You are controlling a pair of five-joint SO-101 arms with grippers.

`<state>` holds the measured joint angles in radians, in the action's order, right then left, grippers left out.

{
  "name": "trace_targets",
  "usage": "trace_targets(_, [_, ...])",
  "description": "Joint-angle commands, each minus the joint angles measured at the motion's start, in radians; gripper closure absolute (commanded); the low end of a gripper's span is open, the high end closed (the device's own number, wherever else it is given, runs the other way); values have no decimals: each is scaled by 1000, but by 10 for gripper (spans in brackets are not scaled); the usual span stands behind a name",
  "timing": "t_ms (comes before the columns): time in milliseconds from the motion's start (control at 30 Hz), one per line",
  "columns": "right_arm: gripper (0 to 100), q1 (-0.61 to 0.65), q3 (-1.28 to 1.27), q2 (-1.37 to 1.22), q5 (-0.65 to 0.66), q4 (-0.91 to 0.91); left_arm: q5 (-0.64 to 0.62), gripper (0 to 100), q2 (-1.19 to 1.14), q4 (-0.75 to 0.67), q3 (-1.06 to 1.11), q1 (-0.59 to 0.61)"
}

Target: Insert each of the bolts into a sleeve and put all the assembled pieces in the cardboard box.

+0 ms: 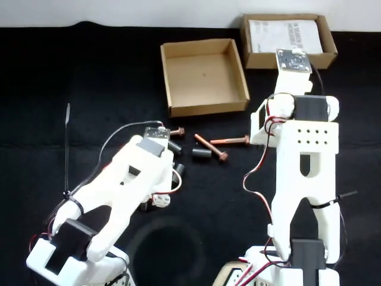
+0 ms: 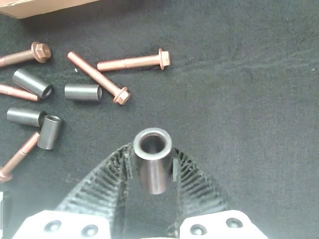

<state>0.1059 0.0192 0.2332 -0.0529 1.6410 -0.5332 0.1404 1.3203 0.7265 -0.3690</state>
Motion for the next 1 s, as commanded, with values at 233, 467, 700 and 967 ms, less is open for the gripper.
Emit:
trace_targets(233, [991,12,1,48,-12,-4,-5,992,-51,-180,54,88])
trace_targets(467, [991,25,-1,48,-44,-2,-5,992,-303,-210,-105,208])
trace_targets(700, [991,58,-2,48,-44,-1,-43,992,-441,-206,-378,308])
trace_targets(967, [991,61,-51,48,-44,-8,-68,992,-472,-109,-572,329])
